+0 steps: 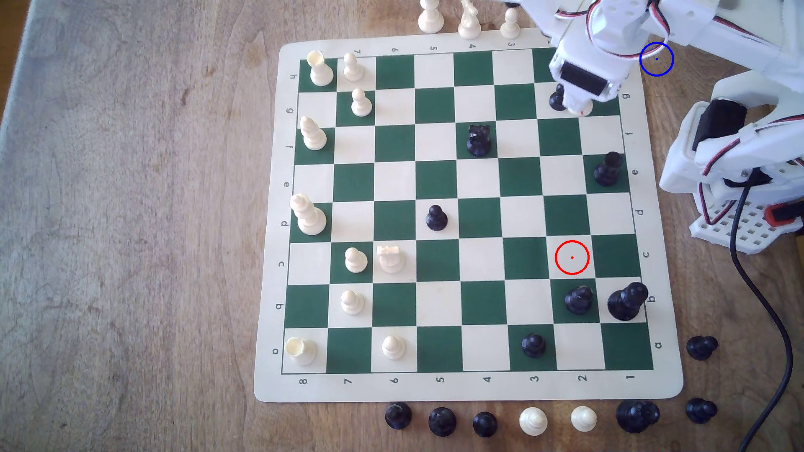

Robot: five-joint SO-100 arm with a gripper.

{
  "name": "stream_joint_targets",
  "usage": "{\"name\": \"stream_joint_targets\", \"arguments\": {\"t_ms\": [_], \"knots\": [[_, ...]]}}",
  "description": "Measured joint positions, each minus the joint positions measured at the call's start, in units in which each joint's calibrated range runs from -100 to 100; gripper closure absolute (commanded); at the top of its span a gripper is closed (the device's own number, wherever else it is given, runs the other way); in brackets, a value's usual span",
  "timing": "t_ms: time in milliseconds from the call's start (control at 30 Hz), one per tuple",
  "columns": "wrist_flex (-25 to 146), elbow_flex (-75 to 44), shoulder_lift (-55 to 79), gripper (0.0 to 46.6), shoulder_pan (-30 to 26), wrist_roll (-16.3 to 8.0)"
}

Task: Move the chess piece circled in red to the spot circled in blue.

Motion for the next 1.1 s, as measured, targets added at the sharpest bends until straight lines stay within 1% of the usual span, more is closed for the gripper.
{"name": "stream_joint_targets", "arguments": {"t_ms": [100, 133, 167, 267, 300, 333, 400, 433, 467, 533, 567, 600, 700, 800, 933, 1100], "knots": [[-1.75, 1.81, -2.26, 46.4, 3.69, -0.93], [-2.39, 3.34, -3.27, 46.4, 5.83, -1.17], [-3.27, 5.87, -4.61, 46.4, 10.18, -1.66], [-3.98, 8.95, -6.87, 46.4, 14.16, -1.47], [-3.90, 10.85, -8.04, 46.3, 18.81, -1.47], [-3.90, 11.21, -8.29, 46.3, 20.13, -1.71], [-4.78, 12.74, -9.05, 46.3, 22.79, -0.73], [-5.42, 13.74, -9.22, 46.3, 27.14, -0.15], [-5.66, 13.92, -9.22, 46.3, 28.69, -0.10], [-7.09, 14.73, -8.71, 46.3, 31.19, 1.22], [-7.97, 15.45, -8.21, 46.3, 32.67, 1.47], [-9.72, 17.08, -7.29, 46.3, 35.32, 1.71], [-12.67, 19.88, -5.87, 46.3, 36.36, 2.49], [-16.89, 22.41, -2.68, 46.3, 38.27, 2.25], [-22.39, 23.68, 2.09, 46.3, 39.68, 2.88], [-26.37, 25.03, 4.86, 46.3, 40.12, 3.13]]}}
